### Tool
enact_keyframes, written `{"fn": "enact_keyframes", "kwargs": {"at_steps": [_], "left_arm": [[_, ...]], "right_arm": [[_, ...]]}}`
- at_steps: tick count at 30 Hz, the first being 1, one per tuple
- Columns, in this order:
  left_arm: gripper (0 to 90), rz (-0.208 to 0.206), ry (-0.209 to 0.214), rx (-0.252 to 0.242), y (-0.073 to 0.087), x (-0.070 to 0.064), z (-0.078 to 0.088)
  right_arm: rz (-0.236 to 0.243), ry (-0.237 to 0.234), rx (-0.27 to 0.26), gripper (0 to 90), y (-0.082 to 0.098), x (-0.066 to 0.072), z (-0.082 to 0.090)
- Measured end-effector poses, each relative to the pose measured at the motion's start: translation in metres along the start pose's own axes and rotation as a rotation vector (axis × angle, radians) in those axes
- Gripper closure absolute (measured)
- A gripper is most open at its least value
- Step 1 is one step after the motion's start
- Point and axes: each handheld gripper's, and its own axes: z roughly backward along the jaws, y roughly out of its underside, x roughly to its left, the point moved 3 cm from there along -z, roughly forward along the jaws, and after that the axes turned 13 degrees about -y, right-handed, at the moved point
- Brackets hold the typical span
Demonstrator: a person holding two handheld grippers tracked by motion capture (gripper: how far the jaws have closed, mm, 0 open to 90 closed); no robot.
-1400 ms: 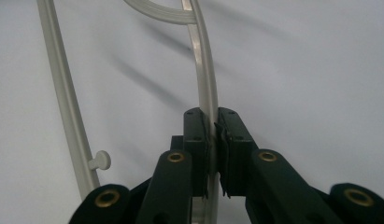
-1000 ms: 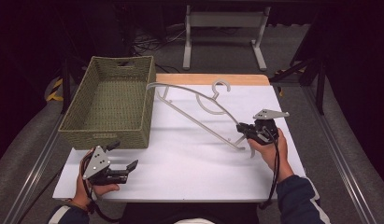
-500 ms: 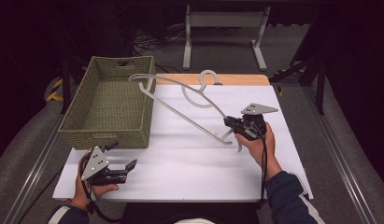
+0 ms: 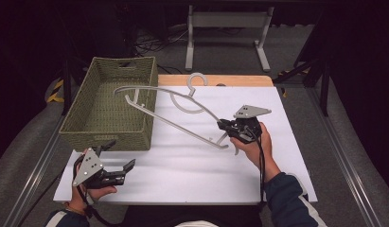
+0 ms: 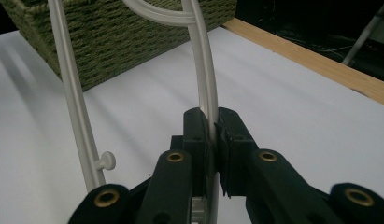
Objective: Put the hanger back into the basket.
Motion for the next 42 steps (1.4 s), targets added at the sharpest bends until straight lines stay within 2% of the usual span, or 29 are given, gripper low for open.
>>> {"fn": "enact_keyframes", "kwargs": {"at_steps": [3, 5, 7, 8, 11, 13, 14, 17, 20, 24, 25, 28, 30, 32, 34, 35, 36, 39, 41, 42], "left_arm": [[11.9, -0.035, -0.003, -0.021, -0.009, -0.006, 0.006], [12.2, -0.037, 0.000, -0.040, -0.015, -0.010, 0.010], [12.5, -0.040, -0.015, -0.038, -0.019, -0.012, 0.011], [12.7, -0.047, -0.019, -0.032, -0.022, -0.014, 0.012], [14.9, -0.063, -0.068, -0.014, -0.031, -0.019, 0.013], [15.1, -0.059, -0.062, -0.011, -0.036, -0.021, 0.014], [15.4, -0.075, -0.080, -0.009, -0.038, -0.020, 0.013], [15.7, -0.080, -0.106, 0.013, -0.040, -0.019, 0.010], [16.1, -0.094, -0.100, 0.034, -0.040, -0.018, 0.002], [17.9, -0.132, -0.089, 0.092, -0.038, -0.024, -0.012], [19.3, -0.144, -0.074, 0.120, -0.036, -0.026, -0.017], [28.2, -0.230, -0.108, 0.187, -0.029, -0.028, -0.028], [32.2, -0.276, -0.120, 0.239, -0.023, -0.029, -0.035], [39.5, -0.295, -0.115, 0.291, -0.017, -0.029, -0.042], [45.6, -0.305, -0.120, 0.303, -0.015, -0.030, -0.044], [45.6, -0.321, -0.126, 0.319, -0.014, -0.030, -0.048], [51.4, -0.327, -0.128, 0.322, -0.014, -0.030, -0.050], [61.4, -0.343, -0.132, 0.355, -0.013, -0.030, -0.057], [64.4, -0.356, -0.131, 0.370, -0.012, -0.031, -0.061], [64.8, -0.361, -0.122, 0.377, -0.011, -0.032, -0.063]], "right_arm": [[0.042, -0.009, 0.014, 83.3, 0.003, 0.008, 0.004], [0.071, -0.017, 0.025, 83.3, 0.005, 0.014, 0.007], [0.097, -0.027, 0.033, 83.3, 0.007, 0.021, 0.010], [0.115, -0.031, 0.039, 83.3, 0.008, 0.025, 0.011], [0.171, -0.041, 0.057, 83.3, 0.009, 0.037, 0.014], [0.201, -0.045, 0.068, 83.2, 0.010, 0.045, 0.015], [0.218, -0.051, 0.084, 83.2, 0.011, 0.049, 0.015], [0.242, -0.056, 0.108, 83.2, 0.013, 0.053, 0.015], [0.287, -0.050, 0.160, 83.2, 0.018, 0.057, 0.016], [0.314, -0.066, 0.195, 83.2, 0.023, 0.060, 0.016], [0.321, -0.070, 0.202, 83.2, 0.023, 0.060, 0.015], [0.355, -0.080, 0.231, 83.1, 0.024, 0.065, 0.011], [0.359, -0.082, 0.240, 83.1, 0.023, 0.068, 0.008], [0.362, -0.079, 0.241, 83.1, 0.022, 0.071, 0.005], [0.365, -0.077, 0.247, 83.1, 0.021, 0.073, 0.003], [0.366, -0.073, 0.252, 83.0, 0.020, 0.074, 0.002], [0.374, -0.067, 0.260, 83.0, 0.018, 0.075, -0.001], [0.379, -0.061, 0.277, 82.9, 0.018, 0.079, -0.007], [0.374, -0.072, 0.269, 82.7, 0.016, 0.081, -0.009], [0.363, -0.096, 0.247, 82.7, 0.015, 0.081, -0.009]]}}
